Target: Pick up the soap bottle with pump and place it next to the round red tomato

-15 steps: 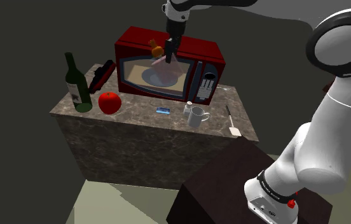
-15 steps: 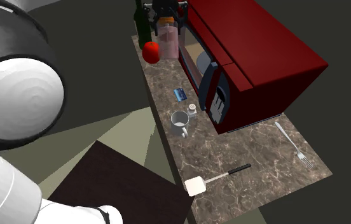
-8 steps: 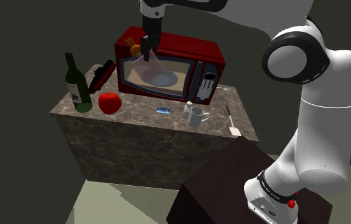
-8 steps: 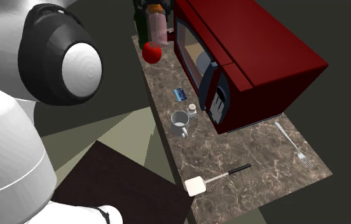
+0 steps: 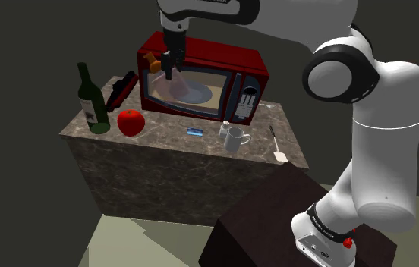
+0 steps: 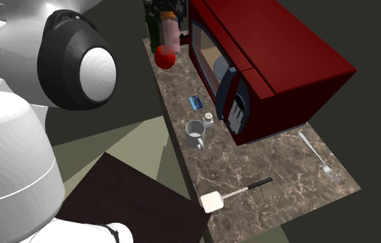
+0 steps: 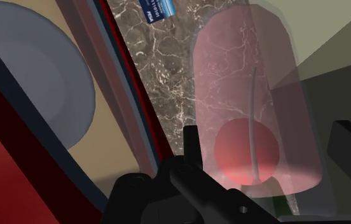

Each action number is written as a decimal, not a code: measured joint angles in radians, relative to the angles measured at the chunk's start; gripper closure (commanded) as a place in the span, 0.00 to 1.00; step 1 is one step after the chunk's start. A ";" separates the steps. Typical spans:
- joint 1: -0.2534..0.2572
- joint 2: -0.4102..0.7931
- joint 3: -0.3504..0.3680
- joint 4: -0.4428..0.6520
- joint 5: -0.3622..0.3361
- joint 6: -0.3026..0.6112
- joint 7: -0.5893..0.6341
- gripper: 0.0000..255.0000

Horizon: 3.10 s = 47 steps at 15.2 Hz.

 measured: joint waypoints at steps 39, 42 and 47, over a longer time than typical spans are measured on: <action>0.006 0.103 0.011 -0.363 0.012 0.470 0.002 1.00; 0.003 0.123 0.011 -0.357 0.015 0.499 -0.001 1.00; 0.004 0.127 0.011 -0.368 0.015 0.516 0.000 1.00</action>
